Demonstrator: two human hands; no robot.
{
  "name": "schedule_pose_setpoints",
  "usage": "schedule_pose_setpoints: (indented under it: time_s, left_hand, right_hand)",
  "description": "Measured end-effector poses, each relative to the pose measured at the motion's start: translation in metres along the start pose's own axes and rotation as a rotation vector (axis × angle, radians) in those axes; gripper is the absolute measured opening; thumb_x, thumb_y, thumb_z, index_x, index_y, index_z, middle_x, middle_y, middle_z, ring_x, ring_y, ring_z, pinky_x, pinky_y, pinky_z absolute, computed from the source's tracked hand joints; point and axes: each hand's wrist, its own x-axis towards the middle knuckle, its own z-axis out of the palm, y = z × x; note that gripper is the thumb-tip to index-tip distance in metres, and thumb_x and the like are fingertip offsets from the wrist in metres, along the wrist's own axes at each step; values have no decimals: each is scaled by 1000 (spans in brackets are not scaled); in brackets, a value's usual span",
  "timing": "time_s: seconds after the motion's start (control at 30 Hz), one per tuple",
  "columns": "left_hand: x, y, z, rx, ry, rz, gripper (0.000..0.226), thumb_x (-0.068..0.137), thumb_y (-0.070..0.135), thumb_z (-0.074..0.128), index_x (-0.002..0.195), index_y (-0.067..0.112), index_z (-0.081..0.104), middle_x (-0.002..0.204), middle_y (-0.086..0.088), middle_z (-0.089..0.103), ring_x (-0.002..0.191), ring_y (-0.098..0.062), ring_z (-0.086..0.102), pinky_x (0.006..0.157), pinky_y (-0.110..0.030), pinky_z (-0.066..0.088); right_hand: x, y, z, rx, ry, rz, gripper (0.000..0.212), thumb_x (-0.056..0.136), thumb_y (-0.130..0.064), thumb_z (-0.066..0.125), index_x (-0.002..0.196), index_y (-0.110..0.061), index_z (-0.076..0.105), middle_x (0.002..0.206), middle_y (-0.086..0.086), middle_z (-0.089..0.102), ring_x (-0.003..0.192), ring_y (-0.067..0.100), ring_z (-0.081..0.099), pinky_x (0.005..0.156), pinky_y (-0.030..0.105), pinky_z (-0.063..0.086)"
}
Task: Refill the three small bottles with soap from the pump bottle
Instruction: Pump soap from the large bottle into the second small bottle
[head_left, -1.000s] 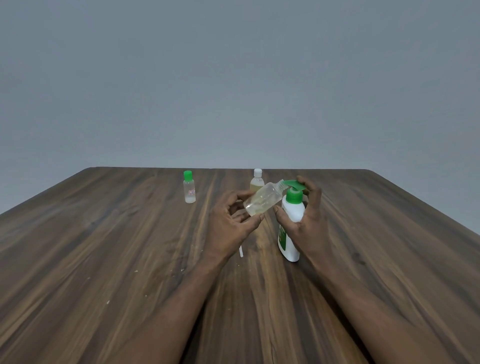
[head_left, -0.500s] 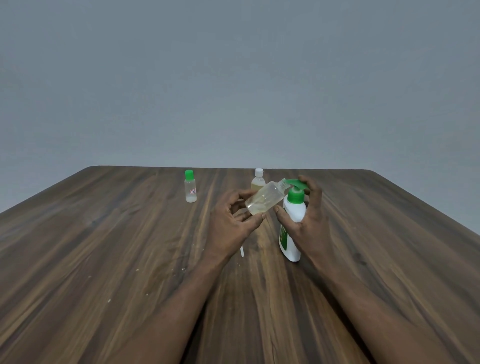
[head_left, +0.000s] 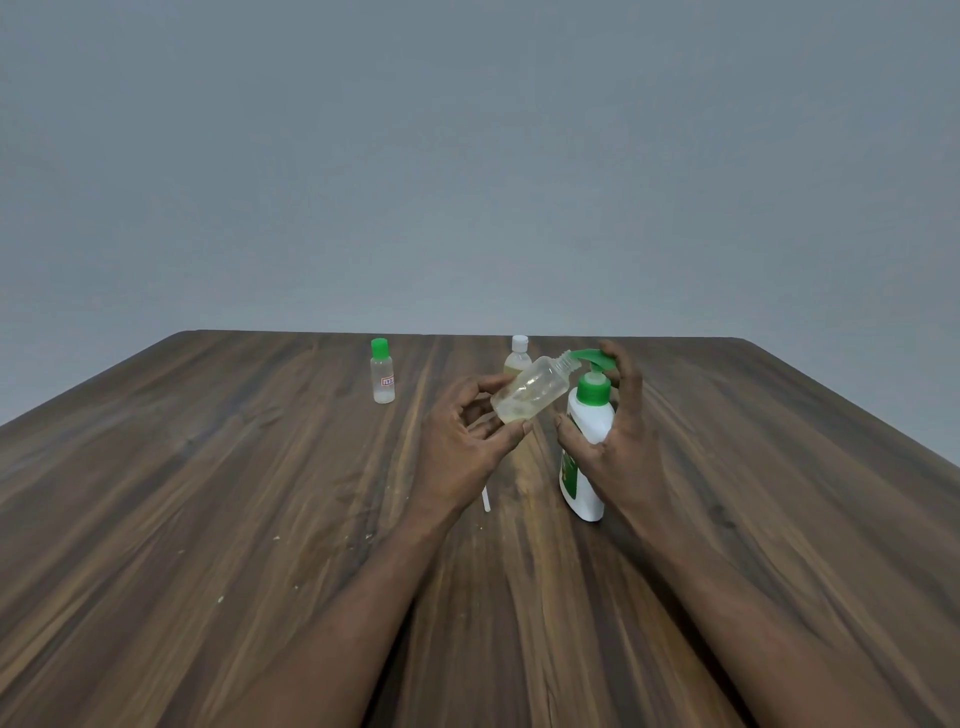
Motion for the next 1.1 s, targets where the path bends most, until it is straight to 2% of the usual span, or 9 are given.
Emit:
schedule_pose_setpoints:
  time_s: [0.1,0.17,0.27,0.47,0.57,0.77,0.9,1.0,1.1]
  left_hand:
    - [0,-1,-1,-9,-11,-6,44,79,-12,77,119,1,65,114,3,72,107,-7,72,87,-18,56]
    - [0,-1,-1,-13,-20,-10,44,79,-13,77,119,2,66,114,5,72,107,-6,72,86,-17,55]
    - [0,-1,-2,-19,-22,-15,44,79,-14,77,118,4,66,112,8,73,106,-5,72,86,-17,55]
    - [1,0,0,-45,-19,-27,45,79,-12,77,117,10,66,115,4,73,107,-7,72,86,-18,56]
    - [1,2,-1,-37,-23,-18,46,79,-9,79,119,11,66,118,4,72,109,-6,71,87,-17,56]
    - [1,4,-1,-6,-26,-7,46,79,-11,78,120,7,66,114,10,72,104,1,71,84,-12,54]
    - [1,2,-3,12,-24,-1,47,79,-14,77,122,1,66,114,4,71,102,2,71,85,-13,54]
    - [1,2,-3,8,-26,-3,48,79,-12,78,123,2,66,115,5,71,102,2,71,84,-13,54]
    - [1,2,-2,-4,-28,-10,48,79,-8,80,123,7,66,117,6,72,106,-2,71,85,-15,55]
  right_hand:
    - [0,0,0,34,1,-20,78,80,-24,78,142,-35,33,122,-31,54,106,-4,60,80,8,47]
    - [0,-2,0,51,10,-34,71,79,-30,75,137,-40,35,120,-30,55,105,-4,61,79,5,44]
    - [0,-3,0,57,14,-34,70,79,-36,73,136,-44,33,120,-29,54,104,-3,61,79,7,44]
    - [0,0,1,13,6,1,87,76,-36,75,147,-41,26,122,-33,52,101,-3,60,75,20,49]
    - [0,2,0,27,-2,3,87,77,-34,75,148,-39,26,126,-27,53,108,0,60,82,24,49]
    - [1,3,1,34,4,-17,78,77,-29,76,140,-41,32,122,-30,53,105,-3,61,76,12,47]
    - [0,0,1,38,33,-22,71,78,-32,74,133,-49,33,123,-28,53,104,0,62,76,4,43]
    - [0,0,1,30,22,-9,75,77,-29,75,138,-45,33,124,-27,53,105,0,61,76,9,46]
    - [1,2,1,17,9,0,85,78,-24,77,145,-40,29,123,-28,54,104,-3,60,74,4,44]
